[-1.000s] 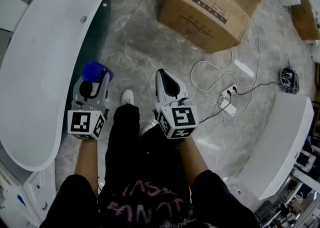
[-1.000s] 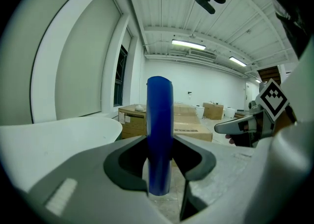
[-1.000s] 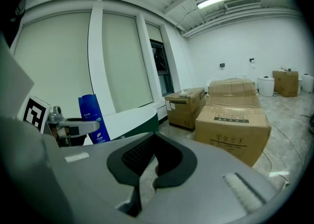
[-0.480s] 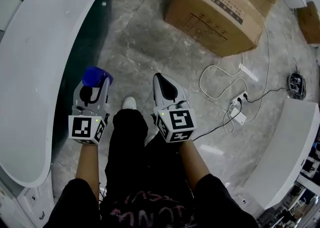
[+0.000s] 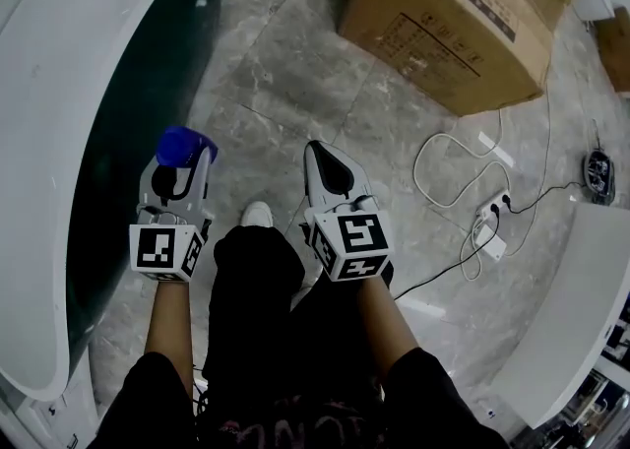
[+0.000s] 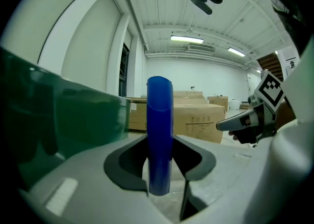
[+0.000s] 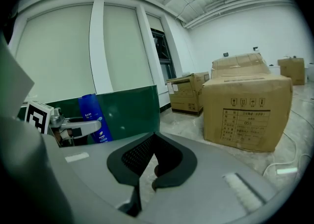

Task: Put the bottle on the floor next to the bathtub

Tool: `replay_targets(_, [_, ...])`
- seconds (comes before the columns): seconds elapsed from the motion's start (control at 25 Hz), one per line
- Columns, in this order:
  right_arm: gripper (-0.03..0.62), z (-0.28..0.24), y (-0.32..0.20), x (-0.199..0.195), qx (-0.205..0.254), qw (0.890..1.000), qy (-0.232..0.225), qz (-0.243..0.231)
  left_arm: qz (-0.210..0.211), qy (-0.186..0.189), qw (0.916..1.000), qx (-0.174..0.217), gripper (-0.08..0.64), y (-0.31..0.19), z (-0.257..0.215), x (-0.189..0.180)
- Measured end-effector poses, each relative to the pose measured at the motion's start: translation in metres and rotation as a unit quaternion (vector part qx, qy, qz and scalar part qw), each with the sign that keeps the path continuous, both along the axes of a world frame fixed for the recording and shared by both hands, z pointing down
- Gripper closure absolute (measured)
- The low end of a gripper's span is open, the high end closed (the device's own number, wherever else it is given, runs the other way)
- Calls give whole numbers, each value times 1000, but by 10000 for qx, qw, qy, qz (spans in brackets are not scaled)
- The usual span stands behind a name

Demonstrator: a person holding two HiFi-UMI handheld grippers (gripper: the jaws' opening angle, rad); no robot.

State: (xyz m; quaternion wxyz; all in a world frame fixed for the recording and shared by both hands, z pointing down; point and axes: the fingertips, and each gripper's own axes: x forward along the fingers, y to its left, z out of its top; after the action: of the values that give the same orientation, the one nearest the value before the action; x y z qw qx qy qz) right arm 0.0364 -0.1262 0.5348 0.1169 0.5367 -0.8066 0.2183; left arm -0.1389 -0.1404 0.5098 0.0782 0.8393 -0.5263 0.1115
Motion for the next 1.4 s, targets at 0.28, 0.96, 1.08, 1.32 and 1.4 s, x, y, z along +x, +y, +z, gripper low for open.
replay_targets(0.28, [568,51,-11,-17,101,9999,-31,-87,-24,-18,9999,117,402,-9,65,-14])
replay_targets(0.96, [568,177,-35,-35,-286,9991,-70,-308,-67,-208,9998,40,402,-28,192,-21])
replay_targets(1.08, [568,203,-34,-37,-407,9987,-57,-293,-72,-220,9997,-3,402,-30,215,-21])
replay_targets(1.32, [568,252,-24,-37,-675,9976,-70,-136,12,-204,9997,-99,402,-30,265,-17])
replay_targets(1.4, [568,268,-19,-39,-797,9967,-58,-131,69,-210,9997,-141,402,-29,282,-15])
